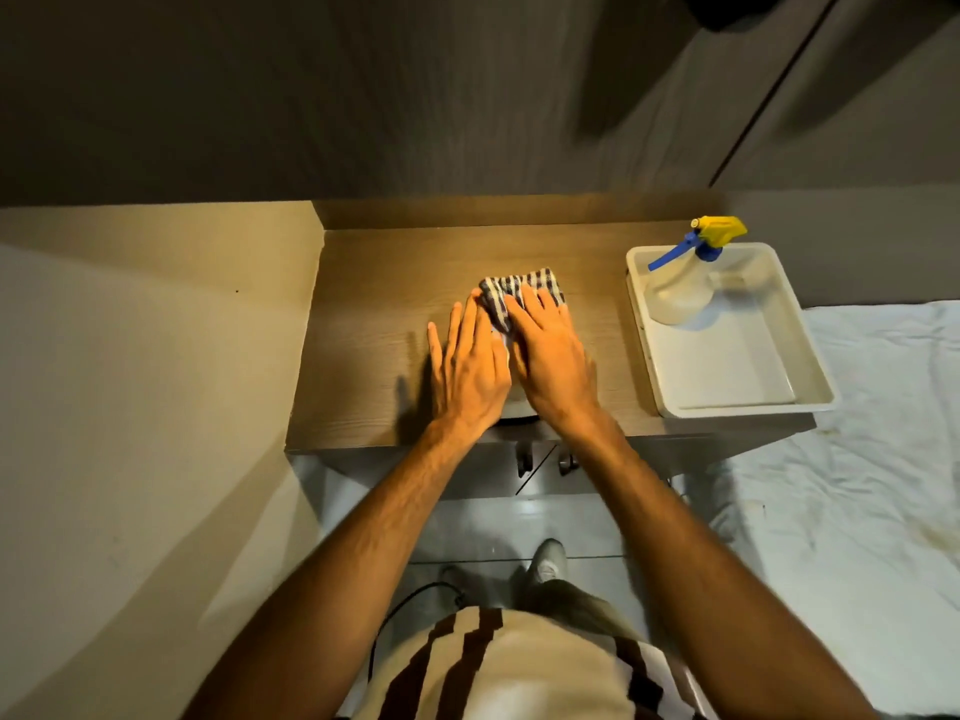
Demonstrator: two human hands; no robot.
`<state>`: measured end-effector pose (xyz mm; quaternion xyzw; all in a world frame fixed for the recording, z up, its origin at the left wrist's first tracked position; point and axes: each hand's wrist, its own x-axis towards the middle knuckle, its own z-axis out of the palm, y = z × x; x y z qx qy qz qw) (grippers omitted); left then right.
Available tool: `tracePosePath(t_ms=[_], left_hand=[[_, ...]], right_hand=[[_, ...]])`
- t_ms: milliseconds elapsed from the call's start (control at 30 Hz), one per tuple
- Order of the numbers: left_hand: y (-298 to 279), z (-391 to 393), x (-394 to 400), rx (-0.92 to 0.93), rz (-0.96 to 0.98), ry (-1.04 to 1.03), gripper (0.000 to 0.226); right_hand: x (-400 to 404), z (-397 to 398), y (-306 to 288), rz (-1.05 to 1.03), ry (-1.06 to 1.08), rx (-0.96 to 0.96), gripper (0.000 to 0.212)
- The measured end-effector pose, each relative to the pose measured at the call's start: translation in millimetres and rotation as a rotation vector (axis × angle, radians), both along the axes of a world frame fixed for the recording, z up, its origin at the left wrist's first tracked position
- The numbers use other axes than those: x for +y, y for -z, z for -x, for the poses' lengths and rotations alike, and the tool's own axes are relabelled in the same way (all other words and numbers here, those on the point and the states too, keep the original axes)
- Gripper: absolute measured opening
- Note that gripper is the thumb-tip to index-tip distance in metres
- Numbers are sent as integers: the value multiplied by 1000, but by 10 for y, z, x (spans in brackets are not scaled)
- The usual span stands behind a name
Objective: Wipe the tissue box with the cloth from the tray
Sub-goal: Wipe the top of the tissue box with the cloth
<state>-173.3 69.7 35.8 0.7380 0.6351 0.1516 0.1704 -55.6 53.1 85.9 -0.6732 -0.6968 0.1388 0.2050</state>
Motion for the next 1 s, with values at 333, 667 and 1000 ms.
tracePosePath(t_ms=[333,667,1000], left_hand=[[-23,-9,-3,-71,-12,-32,73],[-95,-90,-55,-105,32,-107,69],[-124,-58,-19,-48,87,-78,67]], right_hand=[[-497,-124,128,12,-55,79,63],[-250,-116,157,-3,-18,174,63],[76,-151,149,-52,-74,104,59]])
